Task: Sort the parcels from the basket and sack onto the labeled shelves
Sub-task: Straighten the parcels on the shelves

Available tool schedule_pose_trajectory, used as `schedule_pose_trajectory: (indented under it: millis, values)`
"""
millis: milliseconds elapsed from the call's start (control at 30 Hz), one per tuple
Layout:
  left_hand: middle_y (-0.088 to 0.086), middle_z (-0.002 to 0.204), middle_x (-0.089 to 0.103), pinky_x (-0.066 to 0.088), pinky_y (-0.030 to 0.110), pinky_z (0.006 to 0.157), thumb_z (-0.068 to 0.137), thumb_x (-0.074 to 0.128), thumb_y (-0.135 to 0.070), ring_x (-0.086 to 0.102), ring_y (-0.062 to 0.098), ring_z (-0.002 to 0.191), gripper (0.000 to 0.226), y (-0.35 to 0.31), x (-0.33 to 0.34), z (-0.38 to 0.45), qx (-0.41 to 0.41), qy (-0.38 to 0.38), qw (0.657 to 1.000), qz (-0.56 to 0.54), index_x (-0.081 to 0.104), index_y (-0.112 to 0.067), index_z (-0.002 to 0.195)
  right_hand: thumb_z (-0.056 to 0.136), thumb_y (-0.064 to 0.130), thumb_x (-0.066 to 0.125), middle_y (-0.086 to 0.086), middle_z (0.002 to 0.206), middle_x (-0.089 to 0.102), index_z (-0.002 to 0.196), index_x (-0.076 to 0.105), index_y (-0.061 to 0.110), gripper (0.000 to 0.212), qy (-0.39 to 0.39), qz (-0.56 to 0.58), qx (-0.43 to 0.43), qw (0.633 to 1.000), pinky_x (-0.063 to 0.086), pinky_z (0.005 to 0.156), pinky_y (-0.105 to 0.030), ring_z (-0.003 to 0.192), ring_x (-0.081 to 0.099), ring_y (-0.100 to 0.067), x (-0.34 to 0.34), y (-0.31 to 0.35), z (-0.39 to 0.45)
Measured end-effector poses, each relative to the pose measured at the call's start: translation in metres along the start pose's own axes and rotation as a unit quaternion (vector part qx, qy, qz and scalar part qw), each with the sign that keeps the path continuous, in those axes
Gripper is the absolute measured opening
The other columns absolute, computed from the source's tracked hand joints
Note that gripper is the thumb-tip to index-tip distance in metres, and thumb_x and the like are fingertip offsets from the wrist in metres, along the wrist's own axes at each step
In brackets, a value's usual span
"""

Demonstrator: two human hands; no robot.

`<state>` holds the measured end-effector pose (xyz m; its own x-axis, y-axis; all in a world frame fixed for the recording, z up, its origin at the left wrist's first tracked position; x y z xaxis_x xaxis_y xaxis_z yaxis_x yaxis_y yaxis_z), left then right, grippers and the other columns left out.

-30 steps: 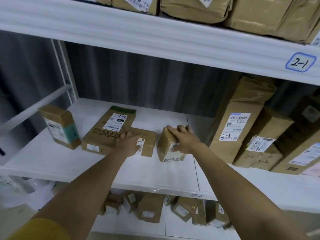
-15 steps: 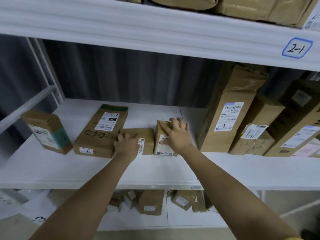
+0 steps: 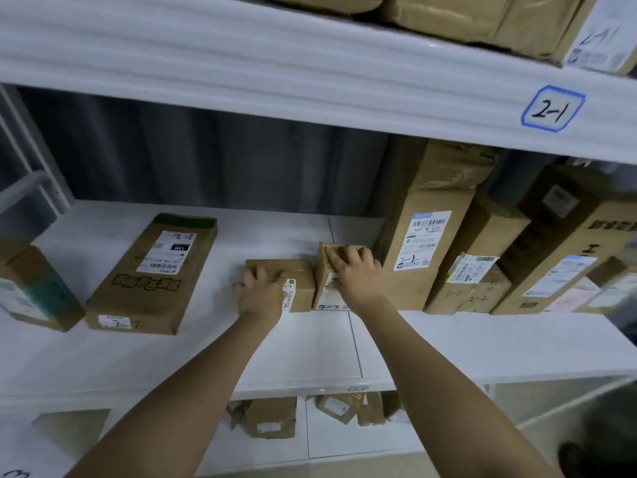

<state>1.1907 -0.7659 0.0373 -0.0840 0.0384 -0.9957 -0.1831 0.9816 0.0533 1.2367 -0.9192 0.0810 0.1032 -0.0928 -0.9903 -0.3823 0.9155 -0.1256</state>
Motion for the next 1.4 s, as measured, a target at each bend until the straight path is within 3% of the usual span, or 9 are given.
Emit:
schedule_pose_trajectory:
  millis: [233, 367, 533, 600, 733, 833, 1100, 1200, 1400]
  values:
    - [0.016, 0.149, 0.023, 0.027, 0.044, 0.107, 0.099, 0.040, -0.046, 0.022, 0.038, 0.136, 0.055, -0.008, 0.000, 0.008, 0.005, 0.010, 0.999, -0.043, 0.022, -0.034, 0.150, 0.096, 0.039, 0.056, -0.012, 0.149, 0.031, 0.153, 0.021, 0.023, 0.069, 0.001, -0.010, 0.008, 1.000, 0.032, 0.112, -0.046, 0.137, 0.029, -0.035, -0.005, -0.008, 0.001]
    - [0.011, 0.155, 0.015, 0.016, 0.043, 0.112, 0.099, 0.039, -0.047, 0.013, 0.034, 0.141, 0.065, 0.006, -0.004, 0.001, 0.034, 0.001, 0.975, -0.218, 0.005, -0.033, 0.153, 0.072, 0.032, 0.078, -0.018, 0.138, 0.047, 0.143, 0.043, 0.017, 0.080, -0.096, -0.004, -0.003, 0.995, 0.038, 0.106, -0.057, 0.126, 0.043, -0.042, -0.018, 0.014, -0.013]
    - [0.003, 0.155, 0.016, 0.012, 0.041, 0.113, 0.099, 0.042, -0.038, 0.012, 0.026, 0.141, 0.058, 0.095, -0.011, -0.024, -0.029, -0.094, 0.957, -0.272, 0.019, -0.027, 0.151, 0.069, 0.028, 0.075, -0.018, 0.137, 0.049, 0.128, 0.057, 0.016, 0.062, -0.170, 0.101, -0.152, 0.968, 0.035, 0.106, -0.059, 0.126, 0.033, -0.037, -0.026, 0.107, -0.028]
    - [0.005, 0.153, 0.019, 0.012, 0.041, 0.113, 0.098, 0.044, -0.036, 0.015, 0.027, 0.140, 0.058, 0.140, -0.004, -0.037, -0.071, -0.105, 0.963, -0.236, 0.021, -0.026, 0.150, 0.071, 0.028, 0.074, -0.018, 0.139, 0.048, 0.128, 0.059, 0.016, 0.060, -0.148, 0.112, -0.191, 0.964, 0.036, 0.105, -0.058, 0.127, 0.028, -0.035, -0.020, 0.145, -0.028]
    - [0.007, 0.155, 0.016, 0.007, 0.049, 0.117, 0.091, 0.051, -0.033, 0.010, 0.030, 0.143, 0.064, 0.218, 0.021, -0.059, -0.121, -0.061, 0.965, -0.226, 0.024, -0.022, 0.148, 0.090, 0.029, 0.060, -0.016, 0.158, 0.023, 0.147, 0.041, 0.017, 0.061, -0.048, 0.117, -0.225, 0.966, 0.007, 0.119, -0.051, 0.144, 0.014, -0.038, 0.000, 0.208, -0.021]
    - [0.004, 0.159, 0.015, 0.005, 0.049, 0.117, 0.097, 0.042, -0.033, 0.007, 0.027, 0.146, 0.057, 0.241, 0.040, -0.065, -0.107, -0.027, 0.976, -0.190, 0.025, -0.023, 0.150, 0.095, 0.031, 0.050, -0.011, 0.162, 0.006, 0.153, 0.024, 0.021, 0.064, -0.018, 0.104, -0.184, 0.977, -0.001, 0.120, -0.049, 0.148, -0.002, -0.038, 0.006, 0.223, -0.009]
    - [0.002, 0.154, 0.025, 0.017, 0.046, 0.114, 0.099, 0.042, -0.039, 0.010, 0.031, 0.143, 0.049, 0.223, 0.051, -0.046, -0.095, -0.061, 0.979, -0.170, 0.036, -0.028, 0.145, 0.090, 0.029, 0.052, -0.012, 0.146, 0.033, 0.145, 0.033, 0.015, 0.060, 0.008, 0.050, -0.029, 0.998, 0.027, 0.104, -0.045, 0.131, 0.030, -0.034, 0.012, 0.164, 0.009]
    - [0.003, 0.154, 0.024, 0.028, 0.045, 0.110, 0.099, 0.043, -0.034, 0.007, 0.031, 0.143, 0.046, 0.203, 0.051, -0.035, -0.094, -0.061, 0.971, -0.210, 0.038, -0.026, 0.144, 0.091, 0.028, 0.053, -0.008, 0.150, 0.030, 0.151, 0.027, 0.017, 0.067, 0.074, 0.064, -0.040, 0.994, 0.027, 0.108, -0.043, 0.134, 0.029, -0.032, 0.027, 0.151, 0.009]
    - [0.002, 0.152, 0.025, 0.034, 0.040, 0.106, 0.099, 0.044, -0.034, 0.009, 0.030, 0.142, 0.046, 0.165, 0.043, -0.009, -0.068, -0.053, 0.972, -0.218, 0.039, -0.029, 0.144, 0.091, 0.019, 0.051, -0.004, 0.152, 0.031, 0.150, 0.033, 0.022, 0.061, 0.095, 0.087, -0.075, 0.989, 0.027, 0.111, -0.040, 0.133, 0.030, -0.032, 0.023, 0.144, 0.015]
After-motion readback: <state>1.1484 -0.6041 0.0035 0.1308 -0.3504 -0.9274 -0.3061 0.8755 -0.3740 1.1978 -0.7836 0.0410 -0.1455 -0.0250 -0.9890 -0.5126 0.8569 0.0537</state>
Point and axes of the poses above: each hand's wrist, its own z-axis towards the middle knuckle, its own x-axis out of the palm, y = z × x, the point moved 9 cm from there along z, towards the middle knuckle
